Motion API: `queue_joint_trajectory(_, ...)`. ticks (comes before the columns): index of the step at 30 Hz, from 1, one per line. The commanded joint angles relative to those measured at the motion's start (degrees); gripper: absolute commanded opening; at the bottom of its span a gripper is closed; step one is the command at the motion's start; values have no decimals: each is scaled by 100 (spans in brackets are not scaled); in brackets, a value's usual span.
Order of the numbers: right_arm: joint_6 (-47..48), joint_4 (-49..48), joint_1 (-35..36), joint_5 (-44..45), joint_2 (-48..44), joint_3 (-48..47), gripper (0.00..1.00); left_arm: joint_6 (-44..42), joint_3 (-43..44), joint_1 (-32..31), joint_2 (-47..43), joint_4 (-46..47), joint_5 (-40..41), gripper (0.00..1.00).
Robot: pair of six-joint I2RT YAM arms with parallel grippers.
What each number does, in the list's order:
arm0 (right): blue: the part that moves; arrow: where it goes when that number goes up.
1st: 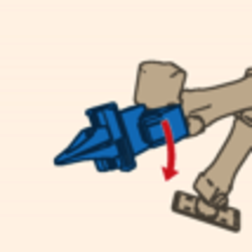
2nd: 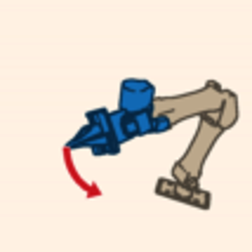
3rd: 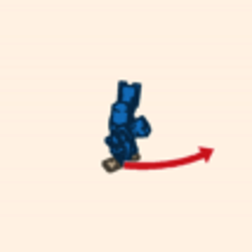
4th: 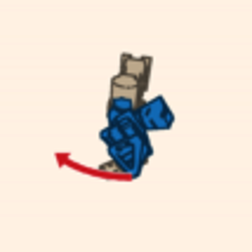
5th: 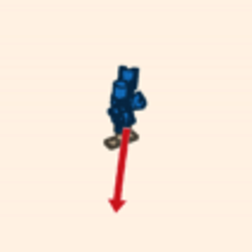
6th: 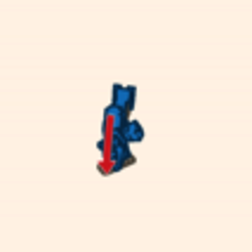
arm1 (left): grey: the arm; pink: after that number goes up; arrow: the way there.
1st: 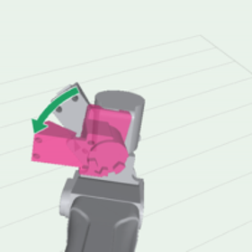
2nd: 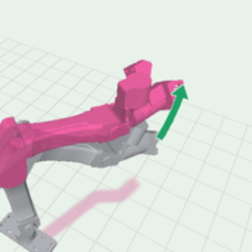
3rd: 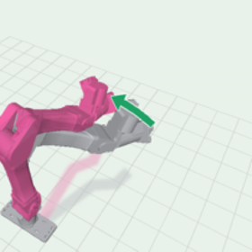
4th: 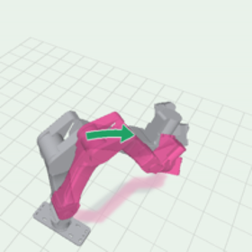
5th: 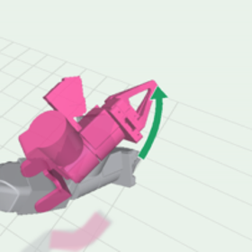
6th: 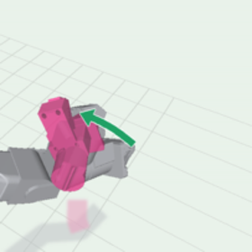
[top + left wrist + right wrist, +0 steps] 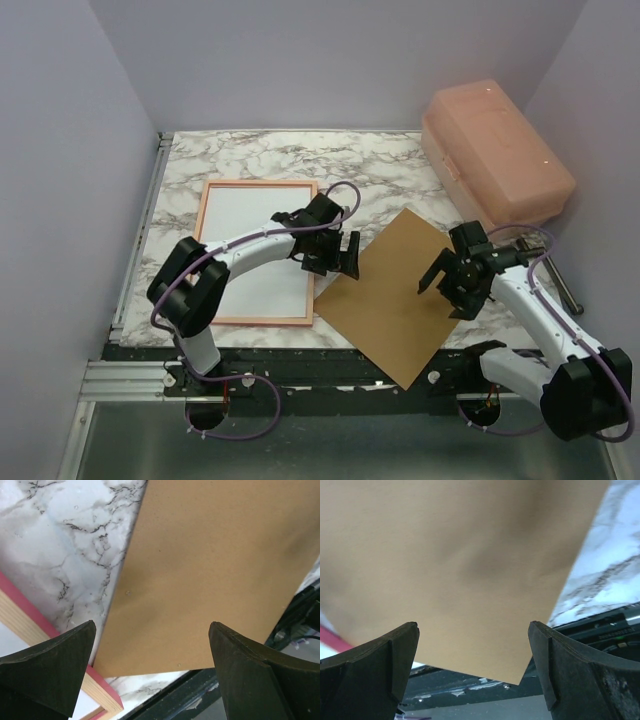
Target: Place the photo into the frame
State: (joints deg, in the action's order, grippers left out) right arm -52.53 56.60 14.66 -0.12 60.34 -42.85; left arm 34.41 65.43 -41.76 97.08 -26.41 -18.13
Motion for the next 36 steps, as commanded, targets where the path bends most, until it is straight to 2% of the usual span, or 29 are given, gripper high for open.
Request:
queue_joint_trajectory(1, -174, 295, -359, 480, -90, 358, 100, -277, 300, -89, 450, -182, 253, 97)
queue_joint_trajectory(15, -197, -535, -886, 372, 299, 922, 99, -269, 304, -176, 1044, -65, 464, 96)
queue_joint_trajectory(27, -183, -1327, -894, 56, 575, 1516, 98, -497, 541, -184, 1474, 25, -189, 96)
queue_joint_trajectory(36, 312, -2021, -888, -826, 1168, 1449, 97, -690, 405, -268, 1264, 14, -1123, 92)
